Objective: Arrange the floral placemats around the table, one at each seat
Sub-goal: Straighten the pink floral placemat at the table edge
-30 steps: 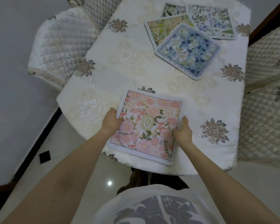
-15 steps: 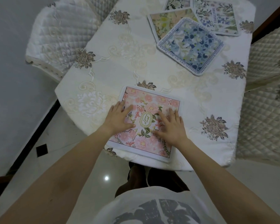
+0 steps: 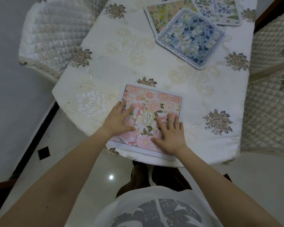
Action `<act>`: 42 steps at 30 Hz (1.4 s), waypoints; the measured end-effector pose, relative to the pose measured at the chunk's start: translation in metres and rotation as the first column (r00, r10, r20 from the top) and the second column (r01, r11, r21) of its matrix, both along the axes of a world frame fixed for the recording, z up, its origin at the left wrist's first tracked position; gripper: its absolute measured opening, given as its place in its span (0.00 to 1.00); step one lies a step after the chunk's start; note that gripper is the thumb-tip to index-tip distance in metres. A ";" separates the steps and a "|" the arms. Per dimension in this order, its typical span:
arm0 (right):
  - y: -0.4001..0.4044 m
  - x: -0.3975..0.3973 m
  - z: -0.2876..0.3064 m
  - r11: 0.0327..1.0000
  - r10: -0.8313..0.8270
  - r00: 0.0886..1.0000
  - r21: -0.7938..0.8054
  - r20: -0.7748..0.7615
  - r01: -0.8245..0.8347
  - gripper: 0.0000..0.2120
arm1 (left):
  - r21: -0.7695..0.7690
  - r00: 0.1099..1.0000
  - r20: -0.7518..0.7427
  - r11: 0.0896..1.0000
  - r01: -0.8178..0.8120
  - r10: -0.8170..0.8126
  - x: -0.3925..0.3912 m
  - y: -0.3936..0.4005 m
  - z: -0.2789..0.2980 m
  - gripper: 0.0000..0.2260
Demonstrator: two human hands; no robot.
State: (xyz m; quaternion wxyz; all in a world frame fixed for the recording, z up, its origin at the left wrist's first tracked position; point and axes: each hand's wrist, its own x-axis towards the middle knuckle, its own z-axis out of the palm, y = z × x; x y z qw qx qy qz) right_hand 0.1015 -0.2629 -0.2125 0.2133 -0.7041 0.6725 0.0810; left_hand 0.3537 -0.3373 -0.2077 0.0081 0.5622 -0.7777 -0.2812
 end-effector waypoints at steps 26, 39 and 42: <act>0.006 0.013 0.022 0.881 -0.460 0.882 -0.072 0.101 0.468 0.36 | 0.031 0.954 -0.044 0.955 -0.295 0.296 -0.006 0.010 0.012 0.39; 0.007 0.008 0.009 0.994 -0.087 0.995 -0.055 0.048 0.090 0.39 | -0.029 0.974 0.191 0.991 0.132 -0.124 -0.010 0.017 0.004 0.38; 0.002 0.008 0.016 0.987 -0.126 0.985 -0.082 0.115 0.136 0.34 | -0.044 0.993 0.094 0.997 0.069 -0.065 -0.015 0.009 0.014 0.33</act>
